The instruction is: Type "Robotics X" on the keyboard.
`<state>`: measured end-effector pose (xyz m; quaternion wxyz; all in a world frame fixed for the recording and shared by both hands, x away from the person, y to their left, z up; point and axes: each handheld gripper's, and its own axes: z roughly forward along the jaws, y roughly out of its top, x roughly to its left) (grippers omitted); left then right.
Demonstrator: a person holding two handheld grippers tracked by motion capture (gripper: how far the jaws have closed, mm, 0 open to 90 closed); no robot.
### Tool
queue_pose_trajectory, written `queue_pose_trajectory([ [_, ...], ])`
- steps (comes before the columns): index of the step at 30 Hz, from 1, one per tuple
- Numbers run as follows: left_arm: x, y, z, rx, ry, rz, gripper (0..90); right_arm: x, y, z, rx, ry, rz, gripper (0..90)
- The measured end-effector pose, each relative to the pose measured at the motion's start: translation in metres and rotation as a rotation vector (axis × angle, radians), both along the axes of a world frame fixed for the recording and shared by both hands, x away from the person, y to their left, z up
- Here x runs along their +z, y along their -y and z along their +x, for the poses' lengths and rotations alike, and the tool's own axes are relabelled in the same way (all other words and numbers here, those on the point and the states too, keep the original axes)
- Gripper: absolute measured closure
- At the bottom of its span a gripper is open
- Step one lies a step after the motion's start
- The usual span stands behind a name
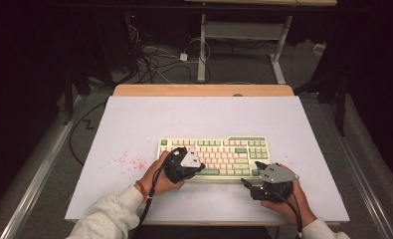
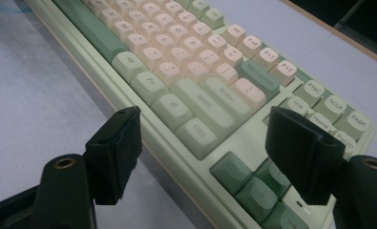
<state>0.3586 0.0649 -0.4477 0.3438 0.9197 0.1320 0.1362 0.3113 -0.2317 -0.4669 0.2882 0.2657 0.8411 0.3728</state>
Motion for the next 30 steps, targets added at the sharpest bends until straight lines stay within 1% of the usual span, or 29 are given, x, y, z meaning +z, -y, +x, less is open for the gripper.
queue_pose_trajectory([
  [3, -0.002, 0.004, 0.002, -0.006, -0.007, 0.002, 87.6, -0.001, 0.0, 0.0, 0.002, -0.005, 0.0, 28.6],
  [8, -0.003, 0.004, 0.003, -0.002, -0.009, 0.001, 87.6, -0.001, 0.001, 0.0, 0.002, -0.005, -0.001, 28.5],
  [10, -0.005, 0.004, 0.003, -0.007, -0.016, 0.014, 87.6, -0.001, 0.0, 0.0, 0.0, -0.005, -0.004, 28.6],
  [12, -0.012, 0.006, 0.003, -0.015, -0.036, 0.035, 87.7, -0.001, 0.0, 0.0, 0.003, -0.007, -0.004, 28.5],
  [13, -0.013, 0.005, 0.003, -0.016, -0.035, 0.017, 87.7, 0.0, 0.0, 0.0, 0.005, -0.005, -0.007, 28.5],
  [14, -0.012, 0.005, 0.004, -0.014, -0.039, 0.017, 87.6, 0.0, 0.0, -0.001, 0.004, -0.004, -0.007, 28.5],
  [15, -0.011, 0.005, 0.003, -0.015, -0.031, 0.023, 87.7, 0.001, -0.001, -0.001, 0.012, 0.0, -0.008, 28.5],
  [17, -0.009, 0.004, 0.002, -0.016, -0.021, 0.011, 87.5, 0.001, -0.001, -0.002, 0.014, 0.003, -0.007, 28.5],
  [20, -0.004, 0.003, 0.0, -0.019, -0.002, 0.007, 87.3, 0.001, -0.001, -0.001, 0.011, 0.001, -0.01, 28.5],
  [22, -0.003, 0.002, 0.0, -0.02, 0.002, 0.005, 87.4, 0.001, 0.0, -0.001, 0.011, 0.003, -0.01, 28.5],
  [23, -0.002, 0.002, 0.0, -0.02, 0.009, 0.009, 87.3, 0.001, 0.0, -0.001, 0.01, 0.005, -0.008, 28.6],
  [25, -0.001, 0.001, 0.0, -0.019, 0.013, 0.008, 87.2, 0.002, 0.001, -0.001, 0.008, 0.004, -0.006, 28.5],
  [30, 0.003, -0.003, 0.0, -0.01, 0.038, 0.008, 86.3, 0.006, 0.004, 0.0, -0.005, 0.009, -0.005, 28.5],
])
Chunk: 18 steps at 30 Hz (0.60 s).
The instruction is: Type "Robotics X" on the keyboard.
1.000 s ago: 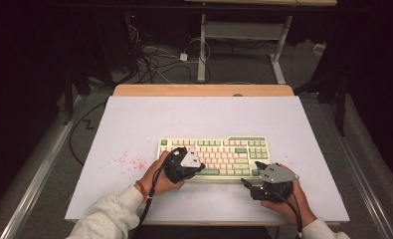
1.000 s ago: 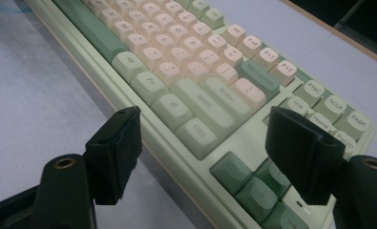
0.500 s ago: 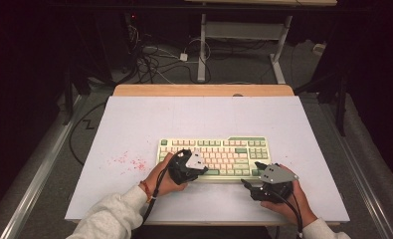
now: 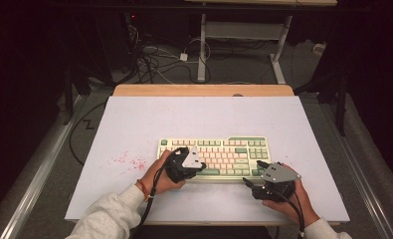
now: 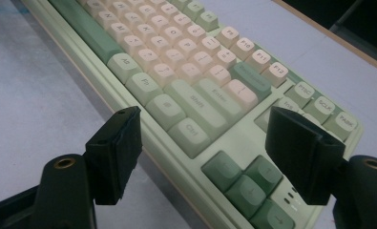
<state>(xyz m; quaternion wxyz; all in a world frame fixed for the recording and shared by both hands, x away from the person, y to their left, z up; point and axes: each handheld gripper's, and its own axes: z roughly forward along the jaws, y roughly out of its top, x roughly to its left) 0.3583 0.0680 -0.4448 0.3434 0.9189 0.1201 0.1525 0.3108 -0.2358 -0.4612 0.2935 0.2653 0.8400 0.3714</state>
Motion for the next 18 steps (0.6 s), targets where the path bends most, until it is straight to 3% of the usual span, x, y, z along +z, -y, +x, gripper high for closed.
queue_pose_trajectory([
  [7, 0.0021, -0.0029, 0.0001, 0.008, 0.029, 0.005, 83.1, 0.001, 0.002, 0.0003, -0.005, 0.007, 0.005, 28.7],
  [11, 0.0031, -0.0053, 0.0011, 0.017, 0.036, -0.013, 80.3, 0.001, 0.0018, -0.0003, -0.009, 0.005, 0.006, 28.8],
  [18, 0.0052, -0.0085, 0.001, 0.043, 0.063, -0.031, 67.5, 0.0021, -0.0005, -0.001, -0.01, 0.003, 0.003, 28.9],
])
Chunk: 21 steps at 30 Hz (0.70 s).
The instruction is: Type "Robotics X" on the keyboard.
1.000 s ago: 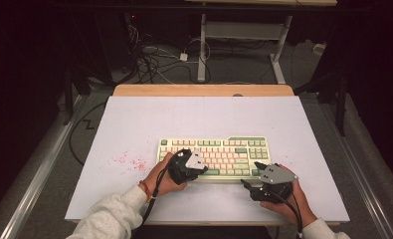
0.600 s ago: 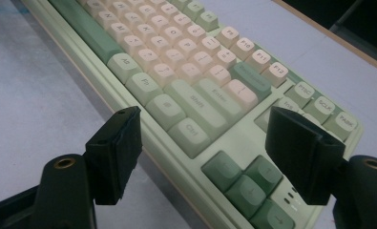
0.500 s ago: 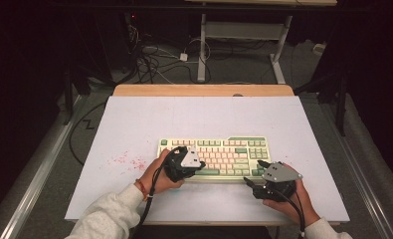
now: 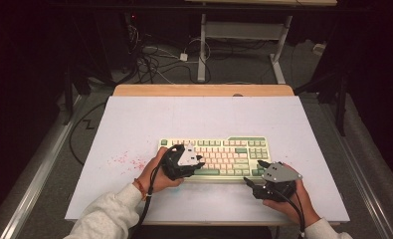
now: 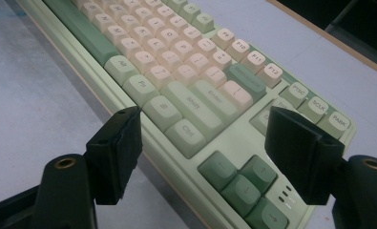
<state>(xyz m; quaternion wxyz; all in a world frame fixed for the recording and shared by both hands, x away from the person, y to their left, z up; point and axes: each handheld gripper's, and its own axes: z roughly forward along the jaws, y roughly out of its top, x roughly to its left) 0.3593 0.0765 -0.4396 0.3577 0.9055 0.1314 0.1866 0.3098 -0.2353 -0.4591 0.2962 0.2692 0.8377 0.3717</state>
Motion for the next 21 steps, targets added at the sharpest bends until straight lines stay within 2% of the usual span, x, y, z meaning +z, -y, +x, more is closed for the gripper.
queue_pose_trajectory([
  [3, 0.001, -0.004, -0.001, -0.007, 0.003, -0.016, 62.2, 0.0, -0.001, 0.001, 0.001, 0.0, -0.007, 29.2],
  [5, 0.002, -0.005, -0.003, -0.002, 0.023, -0.017, 57.9, 0.0, -0.002, 0.001, 0.002, -0.001, -0.009, 29.2],
  [7, 0.002, -0.005, -0.003, 0.018, 0.035, -0.026, 50.5, 0.0, -0.002, 0.0, 0.007, 0.001, -0.011, 29.2],
  [15, 0.001, -0.011, -0.005, 0.093, 0.083, -0.031, 30.6, 0.001, -0.002, 0.0, -0.006, 0.002, -0.012, 29.3],
  [21, 0.0, -0.019, -0.008, 0.115, 0.105, -0.042, 22.2, 0.001, -0.002, 0.0, -0.009, 0.004, -0.013, 29.3],
])
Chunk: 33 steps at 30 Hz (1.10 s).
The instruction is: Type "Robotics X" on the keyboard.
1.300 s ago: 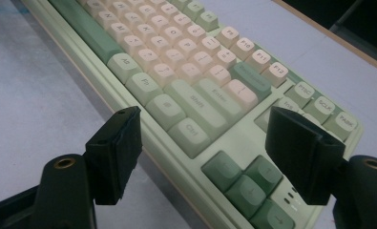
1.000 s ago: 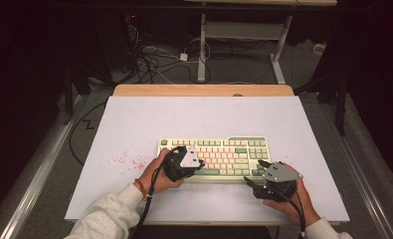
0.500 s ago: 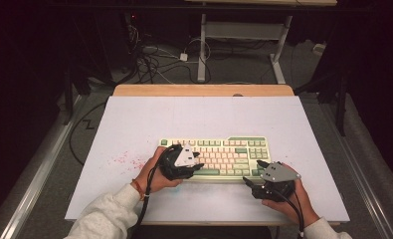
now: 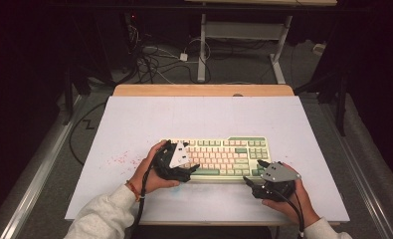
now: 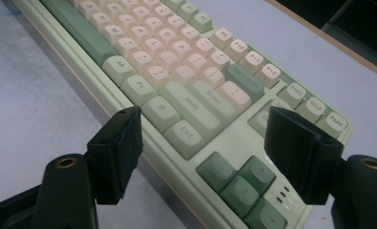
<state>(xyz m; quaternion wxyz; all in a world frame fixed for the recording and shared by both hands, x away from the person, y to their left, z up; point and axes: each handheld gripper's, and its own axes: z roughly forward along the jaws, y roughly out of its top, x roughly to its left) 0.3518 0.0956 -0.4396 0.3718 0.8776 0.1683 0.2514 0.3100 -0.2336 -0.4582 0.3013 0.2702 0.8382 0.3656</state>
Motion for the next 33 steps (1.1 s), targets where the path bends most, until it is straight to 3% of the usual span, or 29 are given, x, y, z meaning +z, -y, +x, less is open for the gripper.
queue_pose_trajectory([
  [3, 0.0, -0.005, -0.002, 0.002, 0.016, 0.01, 21.0, 0.0, 0.0, 0.0, -0.004, 0.002, -0.002, 29.3],
  [11, -0.003, -0.024, -0.005, 0.069, 0.034, 0.009, 21.2, 0.0, 0.001, 0.001, -0.013, 0.006, -0.003, 29.4],
  [19, -0.009, -0.036, -0.01, 0.088, 0.036, -0.005, 20.5, 0.002, 0.003, 0.002, -0.019, -0.006, 0.015, 30.0],
  [25, -0.011, -0.05, -0.015, 0.112, 0.043, 0.016, 21.0, 0.004, 0.005, 0.002, -0.025, -0.021, 0.039, 30.8],
  [33, -0.019, -0.069, -0.024, 0.149, 0.021, 0.024, 21.0, 0.007, 0.006, 0.004, -0.036, -0.008, 0.04, 32.7],
])
